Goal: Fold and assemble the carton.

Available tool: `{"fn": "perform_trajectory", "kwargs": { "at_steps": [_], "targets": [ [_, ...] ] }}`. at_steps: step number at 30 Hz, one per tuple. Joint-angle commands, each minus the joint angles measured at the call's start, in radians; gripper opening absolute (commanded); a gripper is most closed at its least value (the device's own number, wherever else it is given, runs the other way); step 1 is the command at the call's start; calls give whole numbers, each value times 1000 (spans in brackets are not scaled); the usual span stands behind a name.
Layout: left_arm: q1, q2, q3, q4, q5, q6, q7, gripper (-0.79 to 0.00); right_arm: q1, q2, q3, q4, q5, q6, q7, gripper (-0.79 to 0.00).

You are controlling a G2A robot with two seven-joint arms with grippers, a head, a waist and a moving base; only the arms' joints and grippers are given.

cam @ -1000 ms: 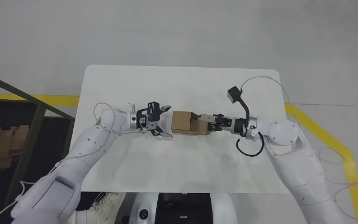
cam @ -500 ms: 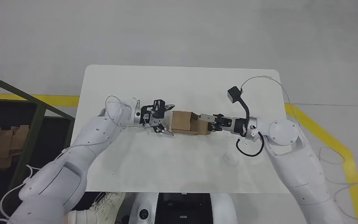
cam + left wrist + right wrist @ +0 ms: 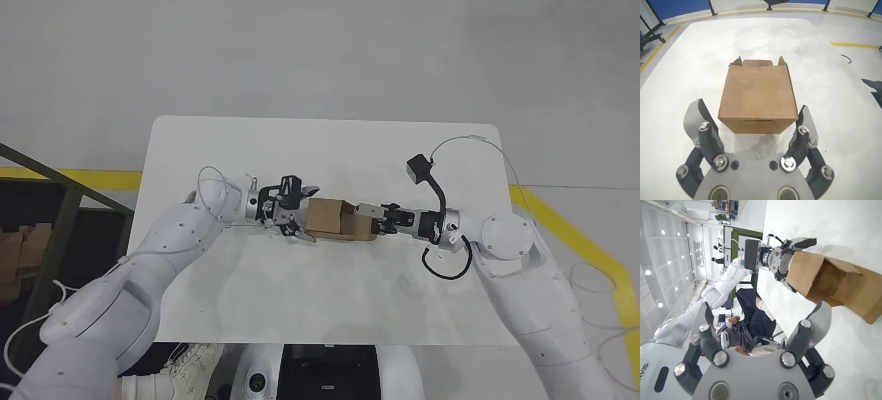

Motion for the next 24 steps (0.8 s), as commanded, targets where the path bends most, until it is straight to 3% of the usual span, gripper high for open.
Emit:
{"fn": "perform_trajectory", "kwargs": {
  "at_steps": [1, 11, 19, 24],
  "targets": [
    [-5, -1, 11, 5, -9, 3, 3, 0, 0, 0, 0, 0, 0, 0, 0, 0],
    [-24, -5, 59, 39, -50, 9, 9, 0, 0, 0, 0, 0, 0, 0, 0, 0],
    [-35, -11, 91, 58, -82, 10, 10, -135, 0, 0, 0, 0, 0, 0, 0, 0],
    [-40, -12, 105, 65, -93, 15, 15, -151, -4, 0, -1, -2, -2, -1, -10, 0]
  ]
}}
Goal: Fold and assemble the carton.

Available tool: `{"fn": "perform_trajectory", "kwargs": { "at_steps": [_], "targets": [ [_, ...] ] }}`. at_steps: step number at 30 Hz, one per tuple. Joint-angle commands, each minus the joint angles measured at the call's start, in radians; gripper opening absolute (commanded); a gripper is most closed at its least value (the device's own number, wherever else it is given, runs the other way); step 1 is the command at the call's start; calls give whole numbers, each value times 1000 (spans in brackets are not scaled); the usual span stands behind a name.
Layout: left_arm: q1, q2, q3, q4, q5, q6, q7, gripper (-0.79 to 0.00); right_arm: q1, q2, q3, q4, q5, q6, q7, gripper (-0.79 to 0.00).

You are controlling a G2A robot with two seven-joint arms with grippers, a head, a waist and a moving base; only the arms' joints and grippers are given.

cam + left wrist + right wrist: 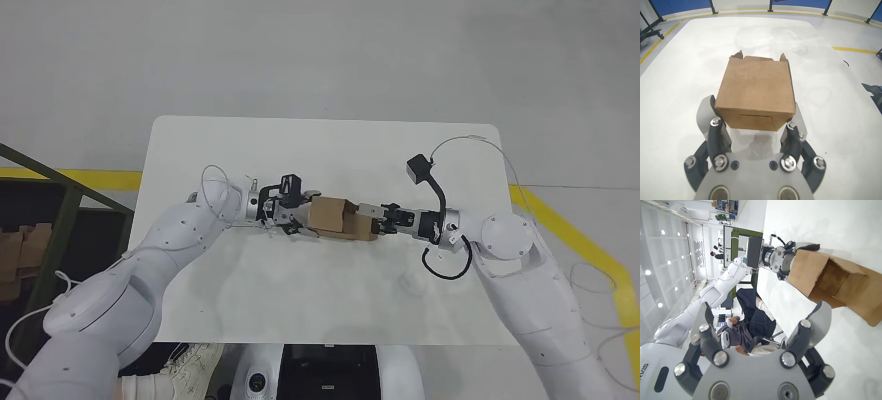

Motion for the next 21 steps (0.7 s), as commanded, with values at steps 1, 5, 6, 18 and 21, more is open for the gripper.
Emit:
{"fn": "perform_trajectory", "kwargs": {
  "at_steps": [1, 5, 6, 18, 21],
  "targets": [
    [-2, 0, 6, 3, -4, 1, 1, -151, -8, 0, -4, -6, -5, 0, -18, 0],
    [-6, 0, 16, 8, -18, 1, 1, -166, -7, 2, -13, -11, -32, 16, -5, 0],
    [-7, 0, 19, 9, -21, 1, 1, -172, -5, 3, -17, -12, -44, 22, 3, 0],
    [-17, 0, 42, 27, -43, 12, 12, -200, 6, 13, -83, -32, -193, 128, 88, -785],
    [-18, -1, 47, 29, -49, 16, 16, -194, 14, 14, -111, -17, -237, 164, 112, -785]
  ]
}}
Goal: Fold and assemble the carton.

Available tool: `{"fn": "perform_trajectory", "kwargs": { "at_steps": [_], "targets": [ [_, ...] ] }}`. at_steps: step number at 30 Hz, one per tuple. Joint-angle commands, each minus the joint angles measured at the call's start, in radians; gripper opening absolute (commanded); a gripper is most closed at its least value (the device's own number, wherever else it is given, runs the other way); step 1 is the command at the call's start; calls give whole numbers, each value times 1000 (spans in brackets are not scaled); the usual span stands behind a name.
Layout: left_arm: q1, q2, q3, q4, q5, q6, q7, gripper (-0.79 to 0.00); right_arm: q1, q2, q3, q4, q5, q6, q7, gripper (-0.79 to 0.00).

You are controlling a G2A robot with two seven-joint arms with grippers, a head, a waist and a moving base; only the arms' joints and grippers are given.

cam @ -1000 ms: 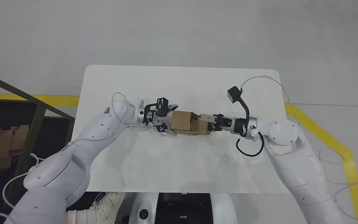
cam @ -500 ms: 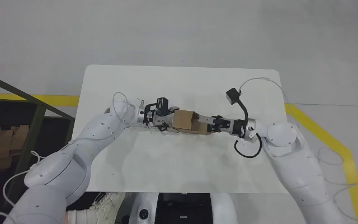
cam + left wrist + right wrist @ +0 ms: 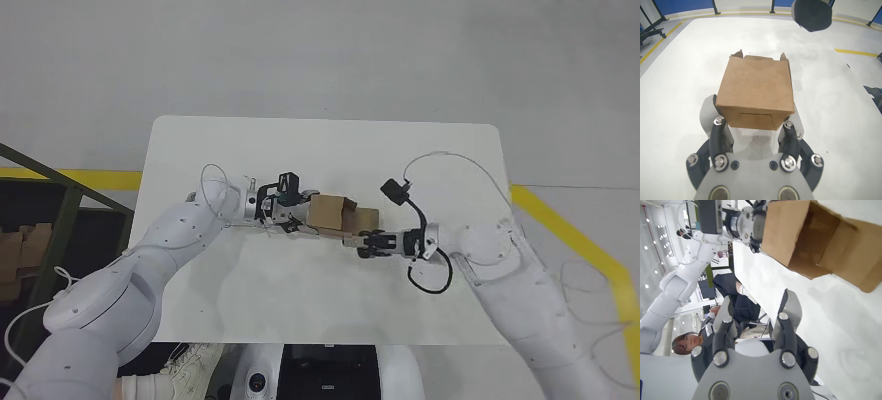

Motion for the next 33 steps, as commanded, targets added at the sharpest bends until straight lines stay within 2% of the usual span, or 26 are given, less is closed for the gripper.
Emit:
{"fn": "perform_trajectory", "kwargs": {
  "at_steps": [1, 12, 20, 33],
  "targets": [
    [-1, 0, 3, 0, -4, 2, 2, -197, 10, -1, -20, 10, -33, 25, 5, -785],
    [-7, -1, 23, -1, -18, 5, 5, -142, 94, -27, -123, 118, -99, 172, -92, -785],
    [-10, 0, 35, -6, -32, 3, 3, -154, 132, -36, -148, 163, -111, 238, -113, -785],
    [-12, 2, 56, -11, -44, 1, 1, -139, 171, -55, -175, 212, -84, 239, -176, -785]
  ]
}}
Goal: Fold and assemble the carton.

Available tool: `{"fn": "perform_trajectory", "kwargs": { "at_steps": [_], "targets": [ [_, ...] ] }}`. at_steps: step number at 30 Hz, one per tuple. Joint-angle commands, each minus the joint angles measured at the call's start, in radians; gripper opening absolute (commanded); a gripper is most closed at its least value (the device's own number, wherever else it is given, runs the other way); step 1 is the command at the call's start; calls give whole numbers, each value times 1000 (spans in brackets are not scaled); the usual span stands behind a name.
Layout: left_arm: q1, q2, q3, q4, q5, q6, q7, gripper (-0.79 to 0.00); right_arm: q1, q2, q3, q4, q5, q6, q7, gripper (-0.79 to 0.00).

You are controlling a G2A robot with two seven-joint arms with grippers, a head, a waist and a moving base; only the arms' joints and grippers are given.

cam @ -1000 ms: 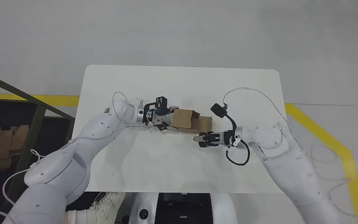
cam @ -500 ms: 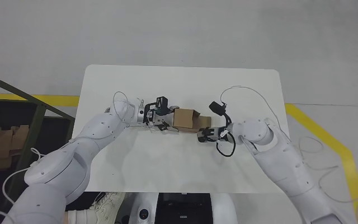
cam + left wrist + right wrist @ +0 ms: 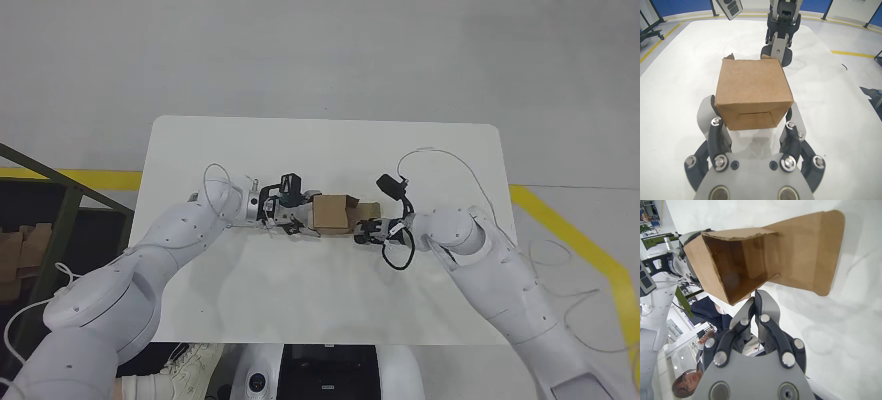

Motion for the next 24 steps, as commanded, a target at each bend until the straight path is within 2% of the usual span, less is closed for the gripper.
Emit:
{"fn": "perform_trajectory", "kwargs": {
  "at_steps": [1, 16, 24],
  "targets": [
    [0, 0, 4, -2, 0, 0, -1, -139, 12, -4, -7, 12, 3, -6, 0, -785],
    [-6, 1, 24, 2, -7, 7, 7, -142, 71, -19, -4, 130, 80, -99, 27, -785],
    [-9, 0, 31, 6, -12, 11, 11, -129, 71, -19, -2, 132, 83, -103, 28, -785]
  ]
}}
